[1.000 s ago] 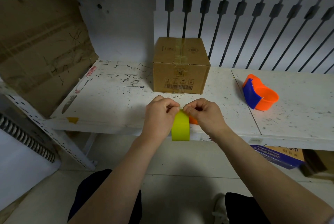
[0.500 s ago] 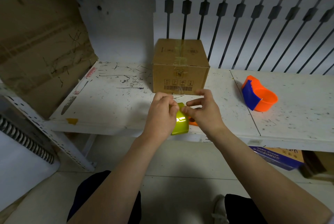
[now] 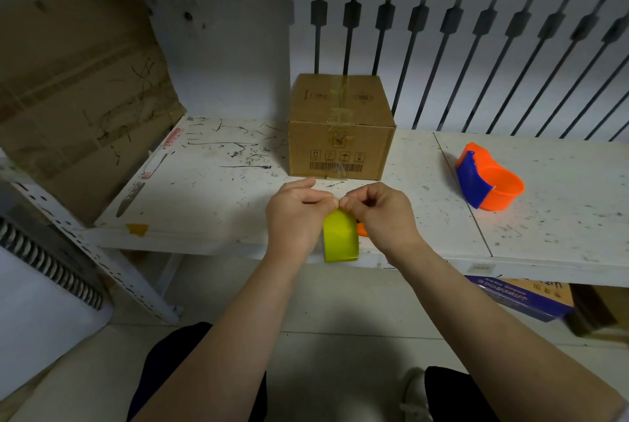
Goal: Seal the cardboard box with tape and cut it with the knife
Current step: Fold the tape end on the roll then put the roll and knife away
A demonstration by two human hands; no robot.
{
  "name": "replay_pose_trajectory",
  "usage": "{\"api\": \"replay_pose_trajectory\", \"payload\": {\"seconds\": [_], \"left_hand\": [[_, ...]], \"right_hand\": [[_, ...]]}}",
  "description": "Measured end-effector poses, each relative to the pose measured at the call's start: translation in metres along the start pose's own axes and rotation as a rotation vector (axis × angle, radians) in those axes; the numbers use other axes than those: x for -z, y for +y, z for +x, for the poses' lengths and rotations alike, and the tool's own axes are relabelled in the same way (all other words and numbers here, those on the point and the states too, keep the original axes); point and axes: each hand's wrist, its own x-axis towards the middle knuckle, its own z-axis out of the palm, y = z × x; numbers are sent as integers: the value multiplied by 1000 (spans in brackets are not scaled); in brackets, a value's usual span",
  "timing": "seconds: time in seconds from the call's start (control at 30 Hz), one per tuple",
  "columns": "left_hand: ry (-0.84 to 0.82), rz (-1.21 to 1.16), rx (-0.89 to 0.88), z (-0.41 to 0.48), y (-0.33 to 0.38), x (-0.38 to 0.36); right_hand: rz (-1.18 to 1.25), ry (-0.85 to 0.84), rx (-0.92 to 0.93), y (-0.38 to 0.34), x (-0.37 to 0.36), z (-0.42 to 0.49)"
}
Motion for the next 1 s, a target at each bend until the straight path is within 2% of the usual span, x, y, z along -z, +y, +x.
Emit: {"api": "replay_pose_trajectory", "payload": {"seconds": [0.07,0.13,0.27,0.33,0.4,0.43,0.57,0.83,1.0], "left_hand": [[-2,-279,220,-2,4,-1],[13,-419,324,-5,8,-2],[90,-467,399,-4,12,2],[-42,-451,442,-3,8,5],[-203,-410,442,-6,6,5],[-232,-397,424,-8,5,3],[-148,-367,362,-8,2,-1],[-68,-442,405,-5,0,-8],[-57,-537,417,-2,4,-19]], "right_hand": [[12,26,28,1,-2,0],[14,37,34,1,-3,1],[52,88,24,4,-3,3],[54,98,27,5,-1,4],[32,91,36,5,-1,4],[19,87,44,5,-2,4],[-13,84,58,7,-2,4],[63,109,43,9,-4,5],[171,167,-63,11,1,6]]}}
